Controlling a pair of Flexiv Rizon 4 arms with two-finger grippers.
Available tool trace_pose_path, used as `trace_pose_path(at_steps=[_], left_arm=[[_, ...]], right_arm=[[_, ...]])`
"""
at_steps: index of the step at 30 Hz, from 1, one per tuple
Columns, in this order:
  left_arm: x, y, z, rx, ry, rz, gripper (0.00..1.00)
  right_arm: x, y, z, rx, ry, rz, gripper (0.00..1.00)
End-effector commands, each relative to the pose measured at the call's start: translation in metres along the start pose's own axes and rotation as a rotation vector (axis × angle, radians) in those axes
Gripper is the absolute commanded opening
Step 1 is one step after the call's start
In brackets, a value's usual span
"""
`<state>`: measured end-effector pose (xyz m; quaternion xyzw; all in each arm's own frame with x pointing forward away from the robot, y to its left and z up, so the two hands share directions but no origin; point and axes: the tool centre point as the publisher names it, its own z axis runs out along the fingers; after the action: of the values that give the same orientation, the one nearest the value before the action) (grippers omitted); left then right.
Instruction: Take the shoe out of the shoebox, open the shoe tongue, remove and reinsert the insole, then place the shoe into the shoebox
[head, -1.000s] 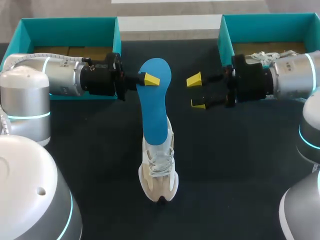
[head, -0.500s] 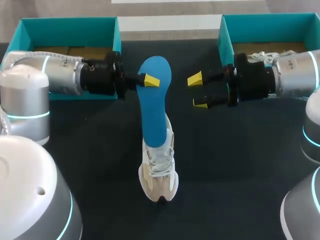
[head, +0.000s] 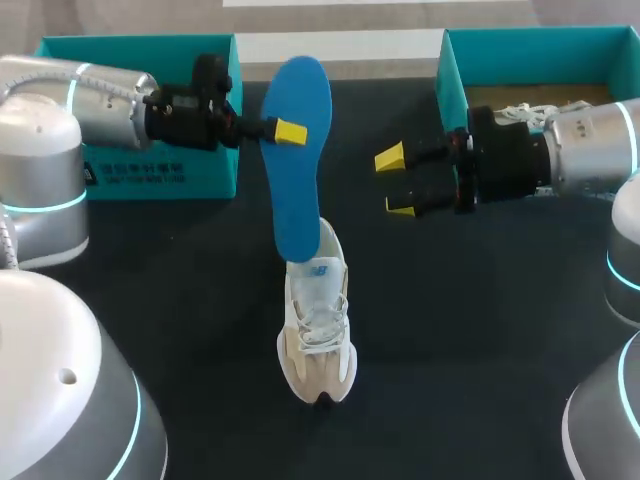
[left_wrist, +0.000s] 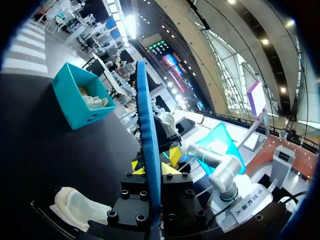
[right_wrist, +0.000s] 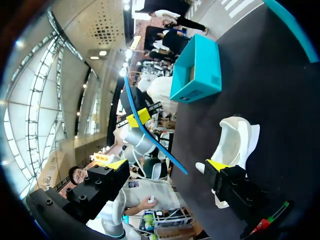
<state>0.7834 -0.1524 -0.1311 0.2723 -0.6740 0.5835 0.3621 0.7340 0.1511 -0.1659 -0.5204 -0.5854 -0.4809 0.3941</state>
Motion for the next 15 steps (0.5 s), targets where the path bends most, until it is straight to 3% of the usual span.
trace_pose_path(at_steps=[1, 5, 15], left_arm=[[0.0083, -0.0034, -0.0031, 0.012, -0.206, 0.578, 0.00], [0.0078, -0.0065, -0.0029, -0.003, -0.217, 0.658, 0.00], [0.0095, -0.0101, -0.0035, -0.001, -0.203, 0.600, 0.00]], right_arm=[[-0.0001, 0.0001, 0.0022, -0.001, -0.002, 0.001, 1.00], [-0.0001, 0.0001, 0.0022, -0.001, -0.002, 0.001, 1.00], [-0.0001, 0.0001, 0.0022, -0.001, -0.002, 0.001, 1.00]])
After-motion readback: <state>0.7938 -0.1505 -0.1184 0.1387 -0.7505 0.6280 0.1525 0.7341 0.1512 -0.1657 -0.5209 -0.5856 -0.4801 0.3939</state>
